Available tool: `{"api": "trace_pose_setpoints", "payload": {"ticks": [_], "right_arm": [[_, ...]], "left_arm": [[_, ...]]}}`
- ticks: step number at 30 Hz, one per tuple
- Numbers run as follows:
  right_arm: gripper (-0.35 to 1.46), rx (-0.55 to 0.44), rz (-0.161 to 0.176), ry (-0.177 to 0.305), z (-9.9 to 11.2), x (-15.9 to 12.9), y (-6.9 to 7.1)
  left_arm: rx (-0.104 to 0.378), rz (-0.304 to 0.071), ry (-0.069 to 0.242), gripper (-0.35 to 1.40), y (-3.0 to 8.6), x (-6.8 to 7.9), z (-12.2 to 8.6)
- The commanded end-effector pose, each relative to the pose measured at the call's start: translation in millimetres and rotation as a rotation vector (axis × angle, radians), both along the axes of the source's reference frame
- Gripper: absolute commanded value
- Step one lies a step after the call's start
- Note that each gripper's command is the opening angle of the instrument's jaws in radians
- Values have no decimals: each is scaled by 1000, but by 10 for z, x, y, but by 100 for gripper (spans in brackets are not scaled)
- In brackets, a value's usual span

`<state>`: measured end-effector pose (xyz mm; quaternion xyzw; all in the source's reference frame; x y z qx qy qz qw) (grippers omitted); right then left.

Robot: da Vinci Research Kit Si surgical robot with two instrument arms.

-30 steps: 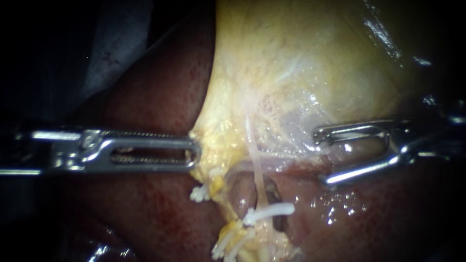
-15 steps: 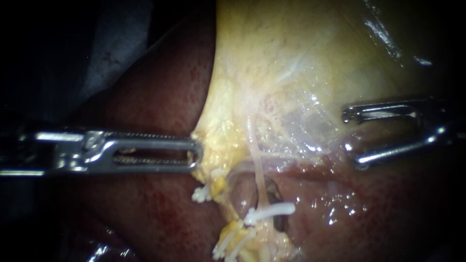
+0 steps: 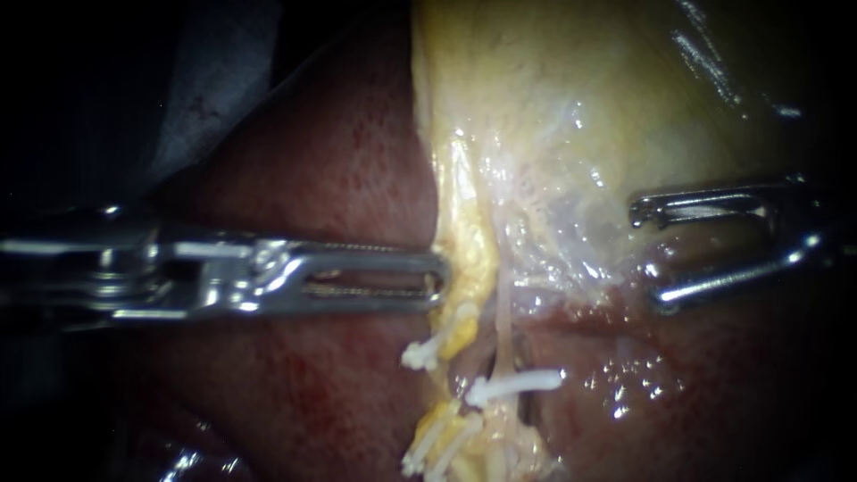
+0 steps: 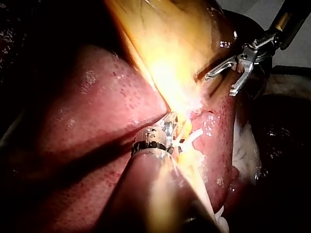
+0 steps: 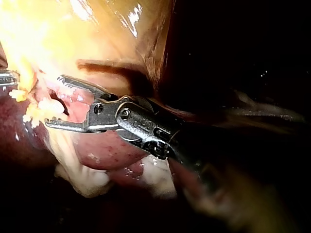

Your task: Going back first clip right tube

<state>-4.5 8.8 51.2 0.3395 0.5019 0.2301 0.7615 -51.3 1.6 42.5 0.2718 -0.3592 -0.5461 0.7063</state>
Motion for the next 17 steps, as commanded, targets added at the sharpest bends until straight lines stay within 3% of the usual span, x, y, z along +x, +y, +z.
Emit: {"api": "trace_pose_setpoints", "payload": {"ticks": [1, 17], "right_arm": [[60, 0, 0, 0, 1, 0, -1], [60, -1, 0, 0, 1, 0, -1]], "left_arm": [[0, 2, 0, -35, -2, -1, 0], [0, 2, -1, -35, -3, -2, -1]]}}
